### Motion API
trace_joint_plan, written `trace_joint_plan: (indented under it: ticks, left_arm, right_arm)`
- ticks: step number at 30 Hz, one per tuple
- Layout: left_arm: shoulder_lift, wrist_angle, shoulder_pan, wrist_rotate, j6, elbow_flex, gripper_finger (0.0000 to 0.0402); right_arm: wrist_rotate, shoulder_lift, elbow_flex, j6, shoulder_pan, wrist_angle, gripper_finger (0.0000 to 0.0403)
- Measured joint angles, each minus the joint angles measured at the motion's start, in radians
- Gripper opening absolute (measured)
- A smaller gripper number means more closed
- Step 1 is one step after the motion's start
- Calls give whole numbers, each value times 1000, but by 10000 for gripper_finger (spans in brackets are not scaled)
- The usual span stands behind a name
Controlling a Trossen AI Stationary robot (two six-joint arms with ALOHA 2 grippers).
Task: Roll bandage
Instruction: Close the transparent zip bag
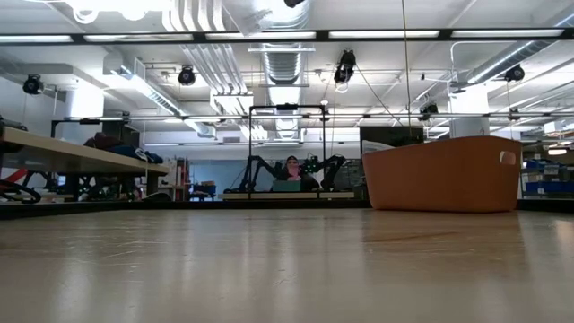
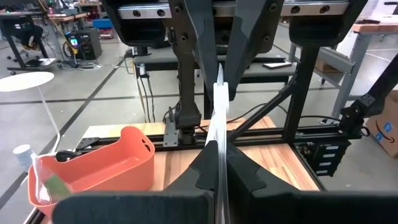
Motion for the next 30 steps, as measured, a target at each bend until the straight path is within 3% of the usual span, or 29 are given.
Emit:
trace_joint_plan:
  ticks: [19, 30]
  left_arm:
    - [1, -7, 0, 3, 14, 0, 0]
    - [0, -5, -1, 11, 50, 0, 0]
  right_arm:
    - [1, 50, 0, -28, -1, 30, 24]
    - [-47, 37, 0, -30, -2, 17, 2]
